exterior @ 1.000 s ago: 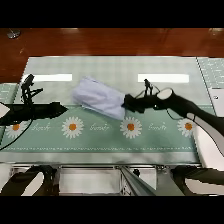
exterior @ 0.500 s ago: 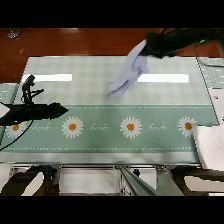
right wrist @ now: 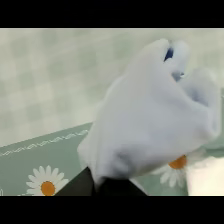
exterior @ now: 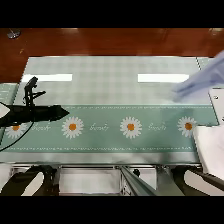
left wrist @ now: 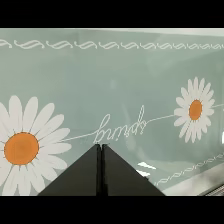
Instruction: Fold the shirts.
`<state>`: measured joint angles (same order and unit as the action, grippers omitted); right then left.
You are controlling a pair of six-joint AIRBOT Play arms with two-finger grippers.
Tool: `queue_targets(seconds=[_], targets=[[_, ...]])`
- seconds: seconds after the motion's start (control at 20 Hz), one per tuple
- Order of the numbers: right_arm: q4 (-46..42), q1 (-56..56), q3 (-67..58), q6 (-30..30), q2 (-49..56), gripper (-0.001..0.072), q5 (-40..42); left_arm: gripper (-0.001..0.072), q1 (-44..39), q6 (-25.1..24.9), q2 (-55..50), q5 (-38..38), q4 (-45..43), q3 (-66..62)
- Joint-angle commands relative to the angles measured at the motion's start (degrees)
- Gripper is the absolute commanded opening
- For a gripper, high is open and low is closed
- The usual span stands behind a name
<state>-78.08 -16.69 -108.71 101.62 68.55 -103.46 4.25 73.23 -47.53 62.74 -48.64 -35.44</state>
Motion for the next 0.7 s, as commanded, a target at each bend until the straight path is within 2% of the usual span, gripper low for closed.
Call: queue_targets(seconds=[0.0, 0.1, 0.3, 0.4, 0.45, 0.5, 0.55, 0.65], targets=[[-4.70, -10.43, 10.95, 0.55, -11.28, 0.0020, -2.95, 0.0024, 0.00, -0.61, -0.02, -0.07, 0.04, 0.04], [-11.56, -14.21, 21.44, -2.23, -19.52, 0.0020, -2.97, 0.0023, 0.00, -0.83, -0.04, -0.15, 0.00, 0.04], [-33.05, -22.91, 44.09, -3.10, -35.60, 0.0021, -2.89, 0.0024, 0.00, -0.81, -0.04, -0.35, 0.02, 0.04], [-36.35, -27.15, 53.86, -2.78, -40.28, 0.0022, -2.69, 0.0023, 0.00, -0.83, -0.04, -0.81, 0.00, 0.04], [-36.30, -28.02, 57.33, -1.77, -41.40, 0.0094, -1.92, 0.0024, 0.00, -0.81, -0.04, -0.76, 0.00, 0.04], [-36.33, -28.39, 59.17, -1.29, -41.22, 0.0422, -1.18, 0.0024, -0.17, -0.83, -0.04, -0.76, -0.02, 0.04], [-36.11, -28.35, 58.95, -1.57, -39.71, 0.0630, -0.11, 0.0024, -0.39, -0.85, -0.07, -0.83, -0.02, 0.04], [-32.30, -28.33, 55.01, -2.93, -34.36, 0.0623, 0.46, 0.0024, -0.50, -0.79, -0.07, -1.79, 0.02, 0.02]])
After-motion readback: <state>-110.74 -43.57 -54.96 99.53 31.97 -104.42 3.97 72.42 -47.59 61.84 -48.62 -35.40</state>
